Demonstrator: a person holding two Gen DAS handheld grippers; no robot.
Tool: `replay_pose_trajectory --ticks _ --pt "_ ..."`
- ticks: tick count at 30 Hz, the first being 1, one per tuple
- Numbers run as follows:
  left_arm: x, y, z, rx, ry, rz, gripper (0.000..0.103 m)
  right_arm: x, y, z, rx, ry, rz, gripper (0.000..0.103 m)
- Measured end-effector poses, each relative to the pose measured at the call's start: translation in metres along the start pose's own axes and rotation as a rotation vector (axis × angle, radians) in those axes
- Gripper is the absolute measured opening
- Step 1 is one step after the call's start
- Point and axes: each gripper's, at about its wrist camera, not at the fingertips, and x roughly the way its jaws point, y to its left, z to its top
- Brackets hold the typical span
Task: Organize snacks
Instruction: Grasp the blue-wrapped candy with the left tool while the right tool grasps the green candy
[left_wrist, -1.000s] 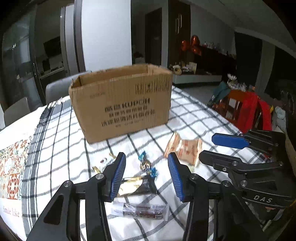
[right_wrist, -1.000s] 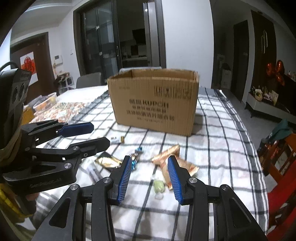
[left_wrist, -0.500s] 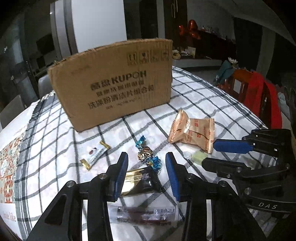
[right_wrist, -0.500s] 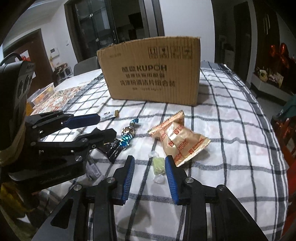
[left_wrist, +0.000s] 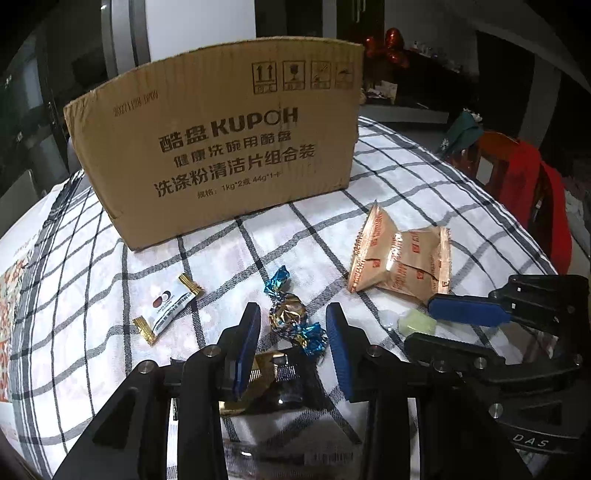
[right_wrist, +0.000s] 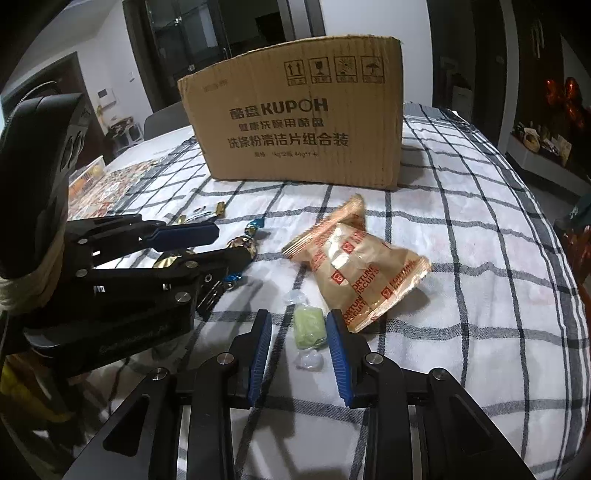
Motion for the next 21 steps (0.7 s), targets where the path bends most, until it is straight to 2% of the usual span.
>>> replay_pose_trajectory --ticks 5,6,11,21 --pt "0.008 0.002 0.001 -0.022 0.016 -0.011 0.031 0.005 -0.004 0.0 0.018 0.011 0.005 0.032" --pt "0.009 0.003 0.001 -0.022 0.022 -0.011 0.03 0.006 -0.004 0.0 0.014 0.011 0.002 0.028" --pt "0.012 0.004 0.001 -0.03 0.024 -0.007 0.024 0.007 -0.004 0.001 0.01 0.012 -0.002 0.02" --pt "-0.004 0.002 0.003 -0.021 -0.016 0.011 0.022 -0.005 0.004 0.004 -0.005 -0.026 -0.002 0.02"
